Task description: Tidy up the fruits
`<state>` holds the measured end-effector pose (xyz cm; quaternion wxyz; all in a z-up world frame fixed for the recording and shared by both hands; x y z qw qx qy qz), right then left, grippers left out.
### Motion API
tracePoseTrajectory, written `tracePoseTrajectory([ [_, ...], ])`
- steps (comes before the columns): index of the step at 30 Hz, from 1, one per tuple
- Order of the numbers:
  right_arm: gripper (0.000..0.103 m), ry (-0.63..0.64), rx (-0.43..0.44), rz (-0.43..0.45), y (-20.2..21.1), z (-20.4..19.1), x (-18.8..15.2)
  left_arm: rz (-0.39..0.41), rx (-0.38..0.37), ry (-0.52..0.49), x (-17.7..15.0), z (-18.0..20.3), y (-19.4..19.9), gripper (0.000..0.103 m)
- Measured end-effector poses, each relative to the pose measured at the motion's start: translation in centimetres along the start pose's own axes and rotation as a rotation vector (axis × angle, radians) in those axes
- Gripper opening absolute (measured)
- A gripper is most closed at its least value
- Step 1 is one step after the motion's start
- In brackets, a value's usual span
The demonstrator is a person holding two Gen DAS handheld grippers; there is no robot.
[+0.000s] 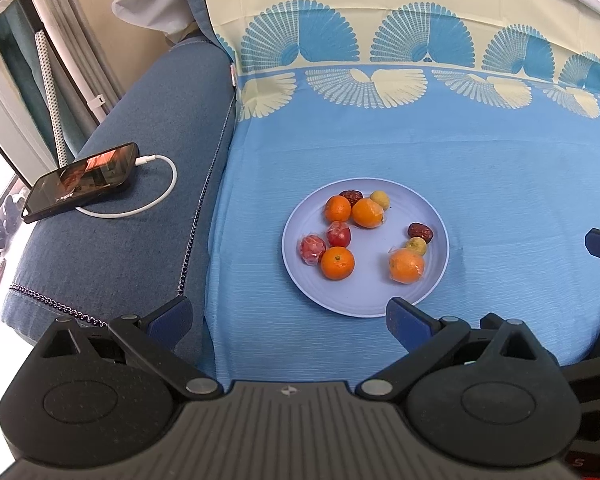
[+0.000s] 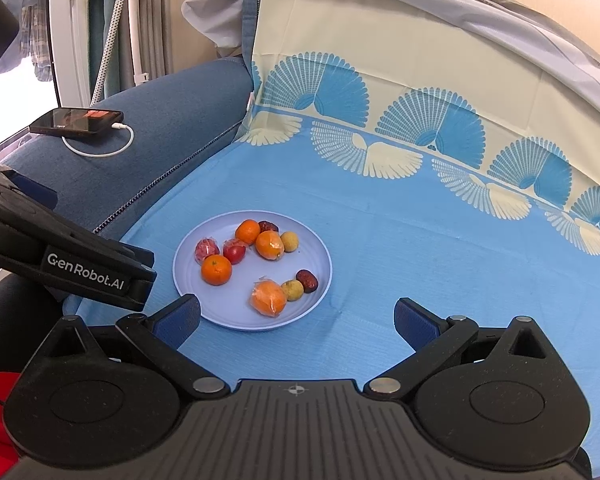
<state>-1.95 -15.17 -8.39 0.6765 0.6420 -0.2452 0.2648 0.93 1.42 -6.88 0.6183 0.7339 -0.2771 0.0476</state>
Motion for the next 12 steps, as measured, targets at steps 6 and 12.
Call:
tracePoseTrajectory([
  [6,0.102,0.001,-0.005,-0.003,-0.07,0.06,-0.01,-0.022,0.004,0.001,-0.02,-0.12,-0.4,0.103],
  [12,0.102,0.0,-0.005,-0.004,-0.11,0.02,0.02,-0.022,0.008,-0.005,-0.17,0.04,-0.39,0.103],
])
Point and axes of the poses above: each gripper's, at about its wrist camera, not at the fingertips, and y roughly against the way its jaws point, z to its right, x to its top, the point moved 6 cm from there along -y, roughly the way its jaws point, and after that the axes turned 12 degrees about -z, right-handed, at the moved point
